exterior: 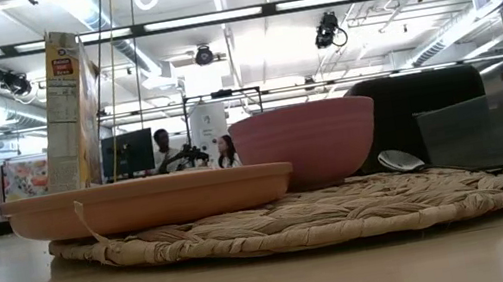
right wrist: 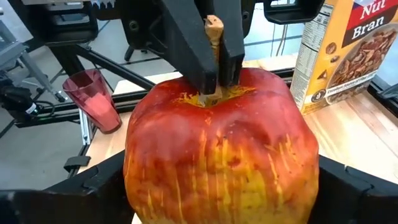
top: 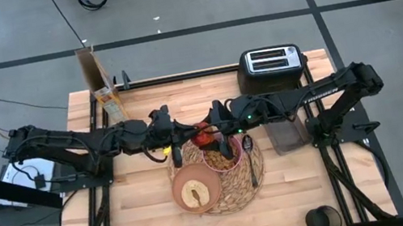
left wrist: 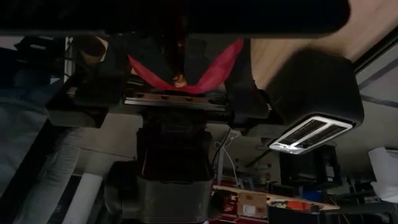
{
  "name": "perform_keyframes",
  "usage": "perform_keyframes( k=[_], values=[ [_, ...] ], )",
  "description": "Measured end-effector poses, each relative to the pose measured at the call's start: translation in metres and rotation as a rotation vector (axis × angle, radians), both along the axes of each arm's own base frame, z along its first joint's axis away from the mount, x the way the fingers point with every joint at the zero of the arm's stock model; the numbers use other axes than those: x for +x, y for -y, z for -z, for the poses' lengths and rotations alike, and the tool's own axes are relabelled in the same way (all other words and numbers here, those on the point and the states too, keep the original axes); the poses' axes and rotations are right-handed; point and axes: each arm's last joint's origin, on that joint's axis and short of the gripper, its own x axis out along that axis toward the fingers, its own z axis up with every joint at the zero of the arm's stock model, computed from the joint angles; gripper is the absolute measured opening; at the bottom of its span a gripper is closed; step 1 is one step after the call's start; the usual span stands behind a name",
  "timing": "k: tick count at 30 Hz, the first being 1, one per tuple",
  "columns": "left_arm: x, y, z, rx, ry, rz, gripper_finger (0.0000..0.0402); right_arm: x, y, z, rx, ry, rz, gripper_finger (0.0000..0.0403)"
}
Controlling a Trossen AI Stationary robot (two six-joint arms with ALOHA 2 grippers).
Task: Arrange a breakfast setting
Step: Put the apple on the brown placemat
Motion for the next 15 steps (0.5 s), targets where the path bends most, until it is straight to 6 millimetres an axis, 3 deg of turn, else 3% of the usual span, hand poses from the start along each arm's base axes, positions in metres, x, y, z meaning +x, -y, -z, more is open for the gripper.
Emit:
perform_keyframes(
  k=[5, 10, 15],
  values=[
    [0.001, 0.001, 0.005, 0.004, -0.033, 0.010, 0.0018, 0.000, 0.001, -0.007, -0.005, 0.048, 0.004, 0.0389],
    [0.001, 0.001, 0.005, 0.011, -0.033, 0.011, 0.0018, -0.001, 0.001, -0.005, -0.026, 0.025, -0.007, 0.0391],
    [-0.002, -0.001, 0.006, 0.023, -0.064, -0.025, 0.0018, -0.014, 0.002, -0.018, -0.050, 0.046, -0.015, 0.0395]
  ],
)
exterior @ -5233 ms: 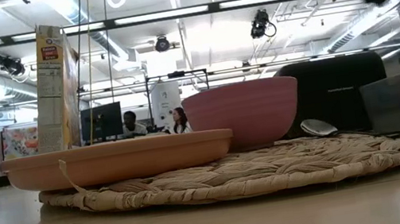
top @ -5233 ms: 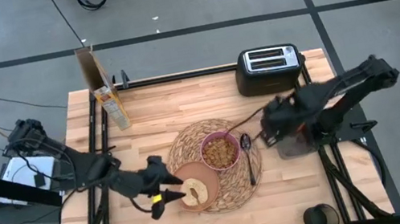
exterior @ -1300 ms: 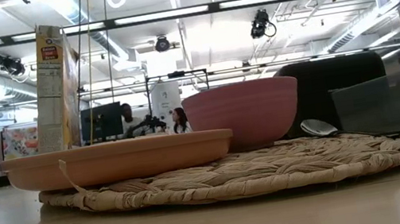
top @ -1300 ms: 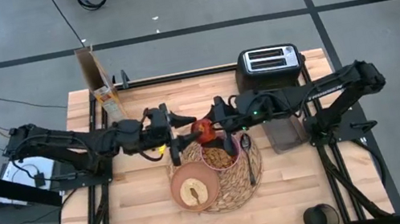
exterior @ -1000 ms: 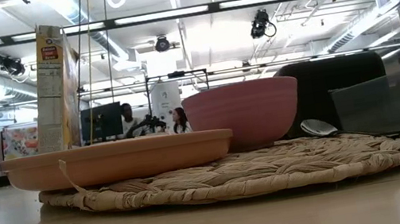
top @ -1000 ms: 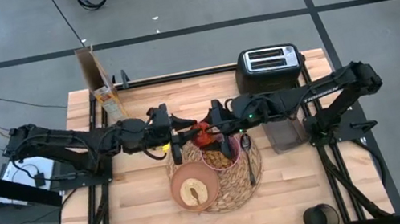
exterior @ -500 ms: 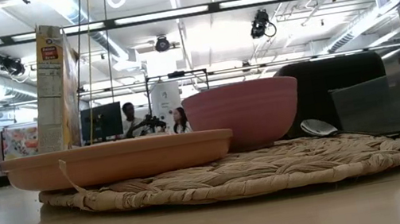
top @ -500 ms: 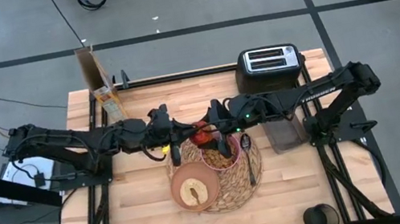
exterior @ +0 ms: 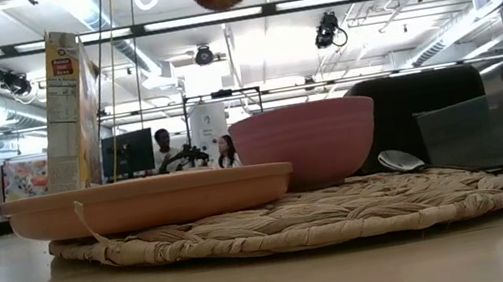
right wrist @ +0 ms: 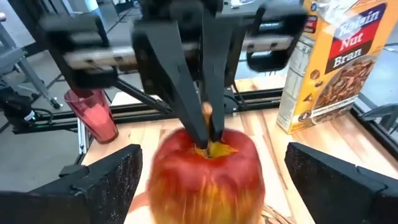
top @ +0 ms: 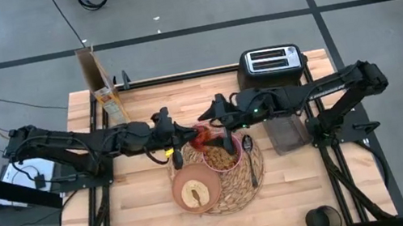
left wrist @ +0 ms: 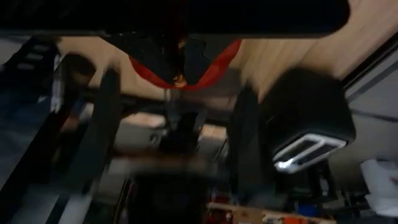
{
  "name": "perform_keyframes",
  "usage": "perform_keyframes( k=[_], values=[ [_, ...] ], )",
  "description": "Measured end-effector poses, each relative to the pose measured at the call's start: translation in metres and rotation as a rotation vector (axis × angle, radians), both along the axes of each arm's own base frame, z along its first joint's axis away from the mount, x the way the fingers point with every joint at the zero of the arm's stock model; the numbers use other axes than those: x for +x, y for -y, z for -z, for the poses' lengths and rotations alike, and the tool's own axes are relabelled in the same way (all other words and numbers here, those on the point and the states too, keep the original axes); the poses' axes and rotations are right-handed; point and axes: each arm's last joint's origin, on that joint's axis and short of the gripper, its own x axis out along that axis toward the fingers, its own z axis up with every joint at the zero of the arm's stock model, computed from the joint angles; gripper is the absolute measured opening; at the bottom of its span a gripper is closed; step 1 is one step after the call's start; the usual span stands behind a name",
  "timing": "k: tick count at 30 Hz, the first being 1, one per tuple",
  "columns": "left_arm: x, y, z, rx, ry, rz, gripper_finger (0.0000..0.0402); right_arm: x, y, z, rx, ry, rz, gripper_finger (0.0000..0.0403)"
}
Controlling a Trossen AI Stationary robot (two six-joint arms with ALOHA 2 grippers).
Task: Arrange a breakfast setting
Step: Put the apple on the brown placemat
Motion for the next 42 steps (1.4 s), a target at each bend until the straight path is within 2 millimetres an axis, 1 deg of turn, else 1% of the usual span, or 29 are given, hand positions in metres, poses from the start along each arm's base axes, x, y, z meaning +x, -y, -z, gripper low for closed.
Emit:
perform_keyframes(
  k=[5, 7, 9, 14, 17, 20, 25, 28, 31, 34, 36, 40, 42],
  values=[
    [-0.004, -0.005, 0.004, -0.022, -0.053, -0.038, 0.0018, -0.024, -0.002, -0.020, 0.000, 0.017, -0.010, 0.0397],
    [-0.007, -0.007, 0.007, -0.028, -0.092, -0.049, 0.0018, -0.035, -0.004, -0.030, 0.003, 0.044, -0.015, 0.0396],
    [-0.007, -0.010, 0.011, -0.040, -0.094, -0.064, 0.0018, -0.046, -0.007, -0.039, 0.002, 0.073, -0.002, 0.0395],
    [-0.016, -0.017, 0.035, -0.057, -0.146, -0.108, 0.0018, -0.075, -0.018, -0.062, -0.006, 0.164, 0.050, 0.0393],
    [-0.019, -0.022, 0.047, -0.050, -0.171, -0.134, 0.0018, -0.088, -0.024, -0.071, -0.013, 0.201, 0.075, 0.0393],
    [-0.021, -0.026, 0.063, -0.042, -0.208, -0.151, 0.0018, -0.095, -0.029, -0.075, -0.010, 0.221, 0.109, 0.0393],
    [-0.027, -0.036, 0.095, -0.048, -0.201, -0.184, 0.0018, -0.100, -0.036, -0.076, 0.003, 0.231, 0.152, 0.0393],
    [-0.030, -0.039, 0.111, -0.058, -0.174, -0.180, 0.0018, -0.098, -0.040, -0.074, -0.005, 0.223, 0.170, 0.0393],
    [-0.033, -0.039, 0.128, -0.056, -0.198, -0.178, 0.0018, -0.095, -0.044, -0.071, 0.004, 0.213, 0.175, 0.0394],
    [-0.031, -0.039, 0.138, -0.055, -0.178, -0.175, 0.0018, -0.091, -0.046, -0.069, 0.027, 0.207, 0.177, 0.0394],
    [-0.030, -0.039, 0.148, -0.047, -0.202, -0.175, 0.0018, -0.089, -0.046, -0.067, 0.044, 0.201, 0.180, 0.0394],
    [-0.021, -0.039, 0.157, -0.039, -0.195, -0.171, 0.0018, -0.086, -0.048, -0.064, 0.063, 0.193, 0.183, 0.0394],
    [-0.019, -0.039, 0.164, -0.037, -0.219, -0.172, 0.0019, -0.085, -0.048, -0.064, 0.063, 0.190, 0.183, 0.0394]
  ],
)
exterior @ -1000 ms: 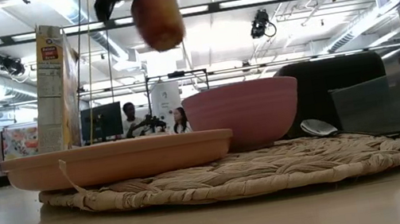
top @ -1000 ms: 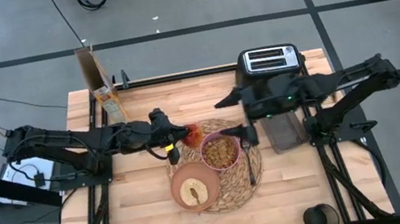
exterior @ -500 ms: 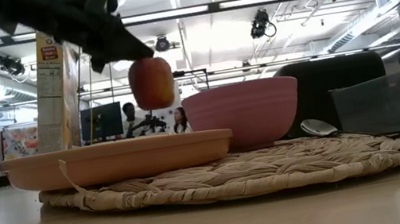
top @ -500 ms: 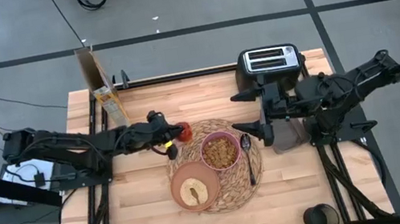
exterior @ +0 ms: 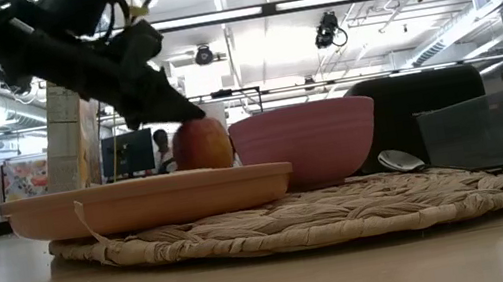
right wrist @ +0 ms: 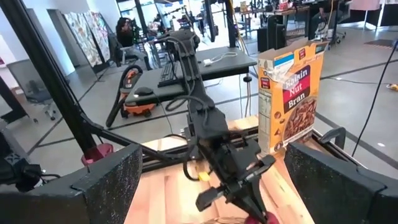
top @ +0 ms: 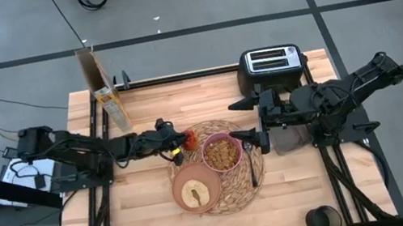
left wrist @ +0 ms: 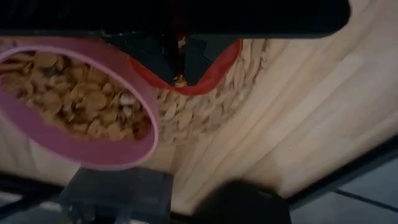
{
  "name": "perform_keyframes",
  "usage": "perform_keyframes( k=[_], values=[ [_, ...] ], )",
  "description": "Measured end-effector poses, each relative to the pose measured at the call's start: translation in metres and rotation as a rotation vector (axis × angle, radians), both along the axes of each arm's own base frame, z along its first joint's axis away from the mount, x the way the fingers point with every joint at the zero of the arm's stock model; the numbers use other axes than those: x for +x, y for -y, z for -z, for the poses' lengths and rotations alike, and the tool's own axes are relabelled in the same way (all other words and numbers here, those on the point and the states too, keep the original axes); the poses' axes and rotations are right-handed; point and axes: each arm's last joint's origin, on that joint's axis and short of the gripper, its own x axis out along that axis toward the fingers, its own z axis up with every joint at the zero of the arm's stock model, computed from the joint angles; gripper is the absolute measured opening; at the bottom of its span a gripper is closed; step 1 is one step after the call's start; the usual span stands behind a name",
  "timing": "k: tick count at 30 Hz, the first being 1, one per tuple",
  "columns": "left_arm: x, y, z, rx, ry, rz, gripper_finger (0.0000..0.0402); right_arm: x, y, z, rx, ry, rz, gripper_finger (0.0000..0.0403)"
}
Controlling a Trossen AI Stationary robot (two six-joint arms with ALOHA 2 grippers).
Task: Arrange a breakfast setting
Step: Put the apple on the brown placemat, then put the red cup to the top right of the brown placemat
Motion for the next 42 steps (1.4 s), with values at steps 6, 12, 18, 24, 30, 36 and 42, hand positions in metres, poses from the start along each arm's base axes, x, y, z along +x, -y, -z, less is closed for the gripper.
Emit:
perform_keyframes(
  k=[6, 12, 18, 24, 30, 36, 42],
  values=[
    [0.005, 0.000, 0.011, -0.020, -0.016, -0.010, 0.0019, 0.000, 0.000, 0.000, 0.022, 0.004, -0.001, 0.0394],
    [0.006, 0.001, 0.013, -0.025, -0.019, -0.014, 0.0020, 0.000, 0.000, 0.000, 0.025, 0.003, -0.011, 0.0394],
    [0.005, 0.001, 0.013, -0.008, -0.033, -0.005, 0.0041, 0.000, -0.001, 0.000, 0.046, 0.002, -0.023, 0.0394],
    [0.000, -0.001, 0.011, -0.001, -0.070, -0.012, 0.0092, -0.001, -0.002, 0.004, 0.085, -0.032, -0.033, 0.0394],
    [-0.001, 0.000, 0.008, 0.013, -0.076, -0.006, 0.0120, -0.002, -0.004, 0.005, 0.086, -0.042, -0.043, 0.0394],
    [0.000, -0.003, 0.000, 0.021, -0.065, -0.013, 0.0140, -0.002, -0.005, 0.006, 0.102, -0.048, -0.041, 0.0394],
    [-0.002, -0.006, -0.005, 0.023, -0.054, -0.025, 0.0155, -0.002, -0.005, 0.006, 0.111, -0.050, -0.039, 0.0394]
  ],
)
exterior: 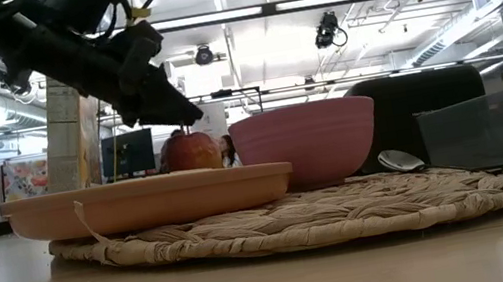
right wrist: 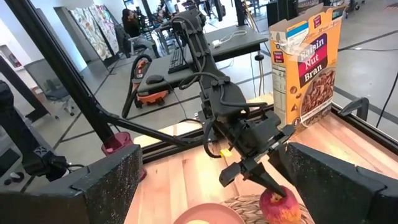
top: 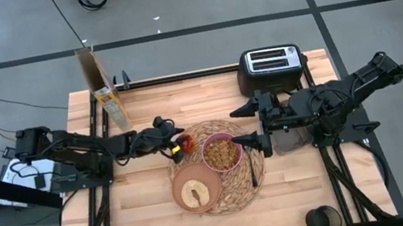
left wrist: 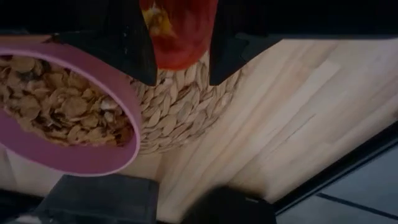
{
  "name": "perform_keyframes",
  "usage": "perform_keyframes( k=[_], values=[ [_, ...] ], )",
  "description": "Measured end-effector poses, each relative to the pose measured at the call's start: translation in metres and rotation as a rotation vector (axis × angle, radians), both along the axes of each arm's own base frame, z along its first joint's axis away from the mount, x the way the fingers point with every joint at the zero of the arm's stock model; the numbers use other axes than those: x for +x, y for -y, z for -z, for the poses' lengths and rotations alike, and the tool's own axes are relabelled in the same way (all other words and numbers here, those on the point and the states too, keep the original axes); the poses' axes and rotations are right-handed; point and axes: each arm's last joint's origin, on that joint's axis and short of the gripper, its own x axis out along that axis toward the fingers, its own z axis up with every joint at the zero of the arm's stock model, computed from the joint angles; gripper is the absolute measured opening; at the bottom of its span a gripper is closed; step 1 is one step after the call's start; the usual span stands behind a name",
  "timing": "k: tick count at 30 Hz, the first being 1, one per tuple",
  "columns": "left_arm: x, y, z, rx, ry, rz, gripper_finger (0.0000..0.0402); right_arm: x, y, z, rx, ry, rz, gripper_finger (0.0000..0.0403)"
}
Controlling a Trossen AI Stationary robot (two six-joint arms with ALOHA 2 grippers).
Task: Arrange a breakfast setting
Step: Put the red cup to the top right of the brown placemat
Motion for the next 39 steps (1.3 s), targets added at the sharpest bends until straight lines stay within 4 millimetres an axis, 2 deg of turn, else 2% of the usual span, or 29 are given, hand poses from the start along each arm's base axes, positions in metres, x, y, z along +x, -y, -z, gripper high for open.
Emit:
perform_keyframes(
  k=[6, 9, 12, 15, 22, 27, 31, 34, 39],
  values=[
    [-0.003, 0.000, -0.007, 0.029, 0.012, 0.015, 0.0157, 0.000, 0.000, 0.000, 0.000, 0.000, 0.004, 0.0394],
    [-0.007, 0.002, -0.017, 0.026, 0.057, 0.021, 0.0157, 0.000, 0.000, 0.001, -0.006, -0.014, 0.005, 0.0394],
    [-0.013, 0.009, -0.042, -0.008, 0.128, 0.057, 0.0157, -0.001, 0.000, 0.003, -0.013, -0.033, 0.003, 0.0394],
    [-0.018, 0.023, -0.084, -0.065, 0.151, 0.115, 0.0157, -0.001, 0.000, 0.004, -0.018, -0.040, -0.002, 0.0394],
    [-0.035, 0.079, -0.182, -0.232, 0.013, 0.280, 0.0156, -0.001, 0.000, 0.004, -0.047, -0.049, -0.029, 0.0394],
    [-0.058, 0.124, -0.228, -0.513, -0.087, 0.327, 0.0156, 0.001, 0.004, 0.004, -0.111, -0.055, -0.025, 0.0394],
    [-0.071, 0.173, -0.244, -0.759, -0.129, 0.373, 0.0160, 0.002, 0.008, 0.005, -0.210, -0.074, -0.028, 0.0394],
    [-0.072, 0.207, -0.248, -0.949, -0.196, 0.337, 0.0170, 0.003, 0.013, 0.006, -0.183, -0.080, -0.003, 0.0394],
    [-0.079, 0.248, -0.247, -1.256, -0.468, 0.237, 0.0190, 0.003, 0.017, 0.010, -0.222, -0.128, -0.001, 0.0394]
  ],
)
